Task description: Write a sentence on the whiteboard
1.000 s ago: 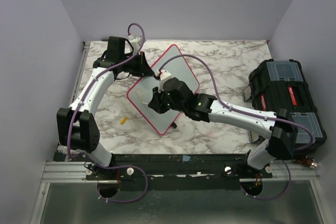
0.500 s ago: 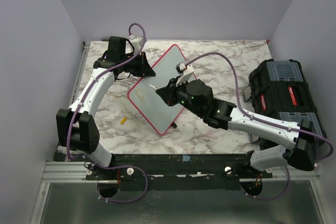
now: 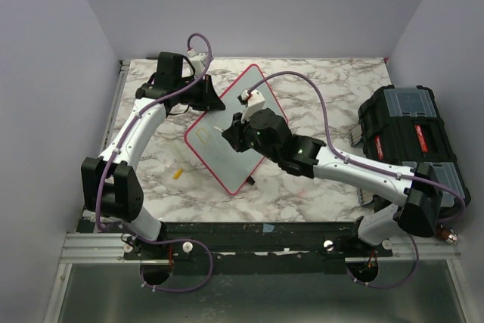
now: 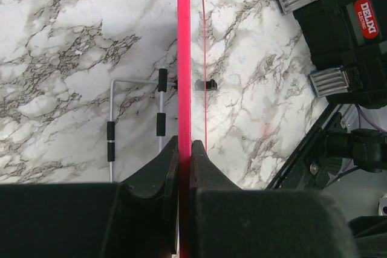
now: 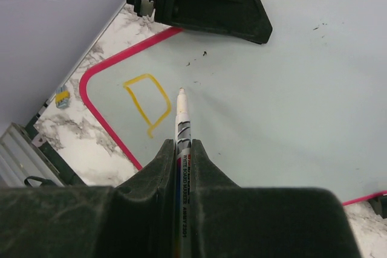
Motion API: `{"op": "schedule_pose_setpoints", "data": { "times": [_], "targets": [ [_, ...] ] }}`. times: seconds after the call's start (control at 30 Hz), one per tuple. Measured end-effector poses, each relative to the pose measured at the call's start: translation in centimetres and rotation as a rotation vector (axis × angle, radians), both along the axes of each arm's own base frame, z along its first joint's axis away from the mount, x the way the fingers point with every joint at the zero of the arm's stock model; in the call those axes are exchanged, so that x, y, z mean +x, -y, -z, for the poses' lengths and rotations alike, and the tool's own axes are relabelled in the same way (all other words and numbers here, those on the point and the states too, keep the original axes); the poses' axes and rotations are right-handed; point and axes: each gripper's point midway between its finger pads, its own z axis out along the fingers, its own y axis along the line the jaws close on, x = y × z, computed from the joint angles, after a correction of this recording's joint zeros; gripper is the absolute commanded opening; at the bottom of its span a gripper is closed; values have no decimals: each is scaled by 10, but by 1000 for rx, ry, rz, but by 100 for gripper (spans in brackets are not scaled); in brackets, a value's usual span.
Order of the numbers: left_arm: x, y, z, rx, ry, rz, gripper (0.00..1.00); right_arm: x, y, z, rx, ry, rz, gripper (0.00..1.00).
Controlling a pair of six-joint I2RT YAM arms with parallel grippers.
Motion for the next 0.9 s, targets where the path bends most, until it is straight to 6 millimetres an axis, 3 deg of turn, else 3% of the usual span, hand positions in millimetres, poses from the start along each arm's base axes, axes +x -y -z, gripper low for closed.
{"op": "schedule_pose_setpoints", "data": {
  "times": [0.33,0.9],
  "targets": [
    [-1,4,-3,2,13,16,0,1,-1,12,-58,-10,-8,0],
    [-4,9,-5,7,22,35,0,7,-12,4,-55,4,-20,1]
  ]
}}
